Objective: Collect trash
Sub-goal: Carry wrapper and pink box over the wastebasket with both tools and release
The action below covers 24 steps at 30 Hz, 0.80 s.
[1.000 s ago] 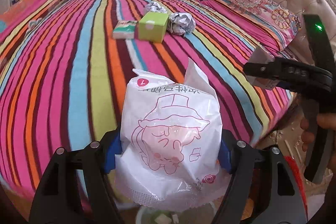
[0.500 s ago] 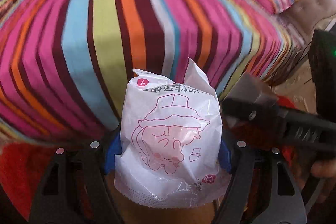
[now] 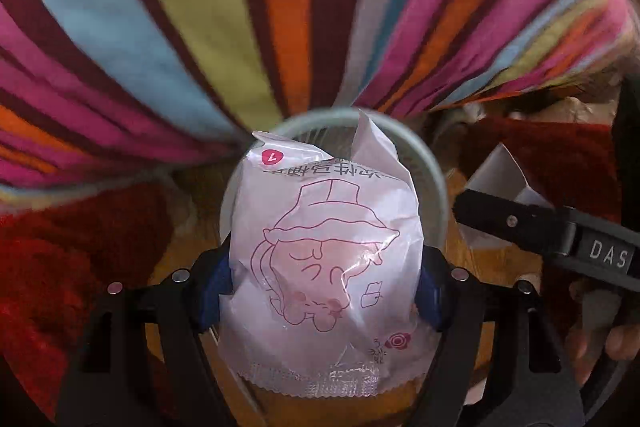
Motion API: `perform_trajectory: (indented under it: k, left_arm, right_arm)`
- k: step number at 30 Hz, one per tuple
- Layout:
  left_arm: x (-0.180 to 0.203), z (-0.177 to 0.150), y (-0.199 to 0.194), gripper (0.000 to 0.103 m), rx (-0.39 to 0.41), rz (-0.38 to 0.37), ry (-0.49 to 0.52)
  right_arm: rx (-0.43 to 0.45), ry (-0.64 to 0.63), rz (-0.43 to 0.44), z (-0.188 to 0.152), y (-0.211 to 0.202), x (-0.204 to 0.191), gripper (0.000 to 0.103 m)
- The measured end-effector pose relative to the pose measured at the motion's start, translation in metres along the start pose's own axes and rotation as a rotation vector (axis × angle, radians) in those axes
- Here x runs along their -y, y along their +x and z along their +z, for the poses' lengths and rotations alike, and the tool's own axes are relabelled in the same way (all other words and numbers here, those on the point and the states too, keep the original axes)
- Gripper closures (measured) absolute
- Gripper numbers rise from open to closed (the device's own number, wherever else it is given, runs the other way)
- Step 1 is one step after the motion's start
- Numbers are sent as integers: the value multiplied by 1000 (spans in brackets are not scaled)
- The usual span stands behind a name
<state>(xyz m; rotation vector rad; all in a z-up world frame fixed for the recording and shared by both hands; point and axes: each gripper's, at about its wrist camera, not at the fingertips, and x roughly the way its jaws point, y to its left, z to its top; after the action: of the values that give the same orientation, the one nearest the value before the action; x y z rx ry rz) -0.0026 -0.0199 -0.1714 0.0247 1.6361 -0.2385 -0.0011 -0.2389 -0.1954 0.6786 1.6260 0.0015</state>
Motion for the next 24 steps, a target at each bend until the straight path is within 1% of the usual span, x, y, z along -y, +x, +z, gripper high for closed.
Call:
perform_trajectory:
  k: [2, 3, 7, 12, 16, 19, 24]
  left_arm:
    - [-8, 2, 13, 31, -43, -10, -41]
    - [-12, 3, 23, 31, -78, -25, -69]
    - [-22, -3, 50, 31, -161, -52, -127]
    - [-30, -9, 69, 31, -236, -67, -174]
    - [-36, -11, 76, 31, -266, -75, -211]
    - [-37, -13, 79, 31, -273, -83, -223]
    - [-37, -12, 81, 31, -294, -86, -229]
  right_arm:
    - [-27, 35, -18, 1, 14, 6, 23]
    - [-32, 37, -26, 0, 17, 7, 23]
    - [-100, 30, -84, -1, 40, 5, 23]
    - [-140, 17, -124, 0, 58, 7, 23]
    - [-161, 32, -141, -2, 63, 12, 23]
    - [-159, 39, -122, -2, 62, 14, 23]
    - [-180, 39, -120, -2, 69, 16, 23]
